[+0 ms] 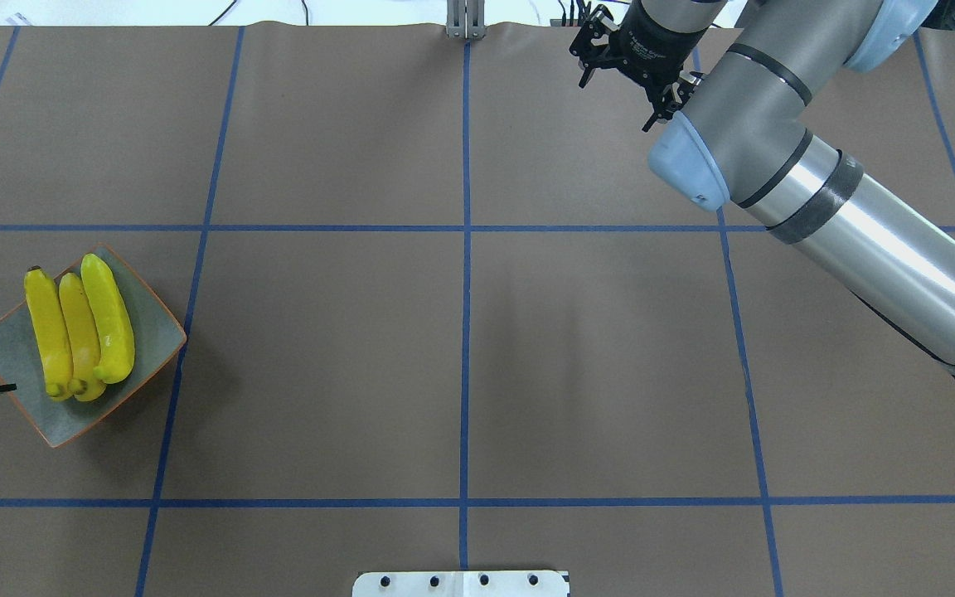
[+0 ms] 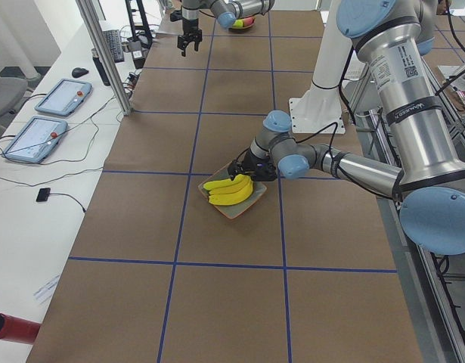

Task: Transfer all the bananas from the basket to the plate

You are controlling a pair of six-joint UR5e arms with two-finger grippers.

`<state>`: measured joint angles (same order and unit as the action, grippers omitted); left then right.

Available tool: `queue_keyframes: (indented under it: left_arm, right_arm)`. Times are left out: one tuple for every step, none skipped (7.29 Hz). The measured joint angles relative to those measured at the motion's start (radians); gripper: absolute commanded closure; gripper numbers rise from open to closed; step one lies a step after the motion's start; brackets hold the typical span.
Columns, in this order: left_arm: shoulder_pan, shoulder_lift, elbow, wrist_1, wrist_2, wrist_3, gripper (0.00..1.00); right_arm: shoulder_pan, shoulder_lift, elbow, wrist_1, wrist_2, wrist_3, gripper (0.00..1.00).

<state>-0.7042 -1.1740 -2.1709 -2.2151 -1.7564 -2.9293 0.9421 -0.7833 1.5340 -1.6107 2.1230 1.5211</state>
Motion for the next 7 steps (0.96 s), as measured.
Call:
queue_keyframes:
  left_arm:
    - [0.000, -0.012, 0.001, 0.000, 0.000, 0.004, 0.00]
    - [-0.004, -0.037, 0.002, 0.002, -0.001, 0.020, 0.00]
    - [-0.011, -0.071, 0.005, 0.019, -0.004, 0.068, 0.00]
    - [-0.020, -0.125, 0.008, 0.082, -0.008, 0.179, 0.00]
    - [-0.042, -0.215, 0.012, 0.204, -0.010, 0.351, 0.00]
    - [-0.073, -0.336, 0.016, 0.375, -0.010, 0.579, 0.00]
    - [-0.099, -0.457, 0.027, 0.559, -0.011, 0.849, 0.00]
  right_arm:
    - [0.003, -0.006, 0.002, 0.000, 0.000, -0.013, 0.00]
    - [0.016, -0.025, 0.013, 0.000, 0.003, -0.047, 0.00]
    - [0.037, -0.061, 0.037, -0.002, 0.008, -0.107, 0.00]
    - [0.059, -0.110, 0.061, -0.004, 0.009, -0.189, 0.00]
    - [0.080, -0.162, 0.076, -0.005, 0.007, -0.276, 0.00]
    - [0.103, -0.205, 0.083, -0.006, 0.007, -0.356, 0.00]
    - [0.132, -0.244, 0.084, -0.005, 0.011, -0.441, 0.00]
